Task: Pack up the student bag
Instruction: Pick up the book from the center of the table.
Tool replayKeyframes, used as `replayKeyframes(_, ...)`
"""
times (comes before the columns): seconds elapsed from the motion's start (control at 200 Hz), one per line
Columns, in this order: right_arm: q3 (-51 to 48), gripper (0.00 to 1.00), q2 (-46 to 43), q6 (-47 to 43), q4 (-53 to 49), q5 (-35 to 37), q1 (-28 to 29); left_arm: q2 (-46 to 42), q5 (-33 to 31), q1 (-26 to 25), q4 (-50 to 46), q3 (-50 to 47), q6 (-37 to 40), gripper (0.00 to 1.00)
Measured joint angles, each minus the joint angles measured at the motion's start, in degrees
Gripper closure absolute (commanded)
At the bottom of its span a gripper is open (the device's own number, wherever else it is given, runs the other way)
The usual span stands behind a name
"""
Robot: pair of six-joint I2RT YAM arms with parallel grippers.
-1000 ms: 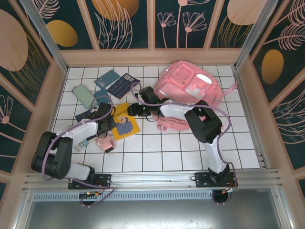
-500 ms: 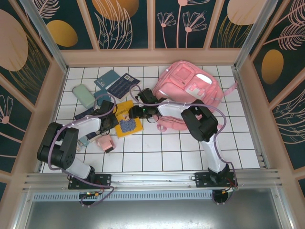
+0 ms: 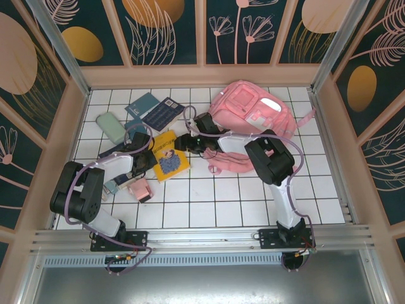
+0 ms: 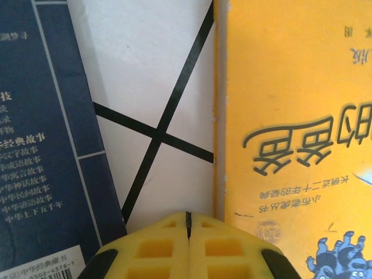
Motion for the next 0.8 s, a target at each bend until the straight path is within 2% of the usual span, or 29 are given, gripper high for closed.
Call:
replayKeyframes(0.155,0.85,0.48,-1.38,0.26,2.54,-2.6,0.37,0.96,0.7,-0.02,-0.04,1.05,0.9,1.0)
replayKeyframes(0.325,4.98,0.52,-1.05,-1.97,-2.95,-1.77,2.84,1.55,1.51,-0.02,0.63,1.57,1.81,1.0)
replayKeyframes(0.41,5.22,0.65,-1.05,-2.89,-4.26,-1.05,3.13,1.6,1.92,-0.02,1.07,1.57,2.34,1.0)
replayKeyframes(0.475,5.2,0.86,-1.05,-3.15,-5.79,-0.13,3.13,1.73,2.21,-0.04,1.51,1.57,2.69,1.0)
replayKeyframes(0.545,5.2,1.0,-1.05,-3.54,-7.04,0.59,2.71,1.79,2.47,-0.04,1.73,1.68,2.97,1.0)
replayKeyframes(0.635,5.2,1.0,-1.07,-3.82,-8.04,1.31,2.08,1.9,3.56,-0.24,1.92,2.03,3.21,1.0)
replayKeyframes(0.675,5.16,1.0,-1.18,-3.87,-8.44,1.68,1.7,1.9,4.33,-0.48,1.92,2.25,3.21,0.96)
replayKeyframes(0.8,4.24,1.0,-2.62,-3.78,-8.9,2.64,0.33,1.4,6.67,-1.27,1.84,4.17,3.39,0.74)
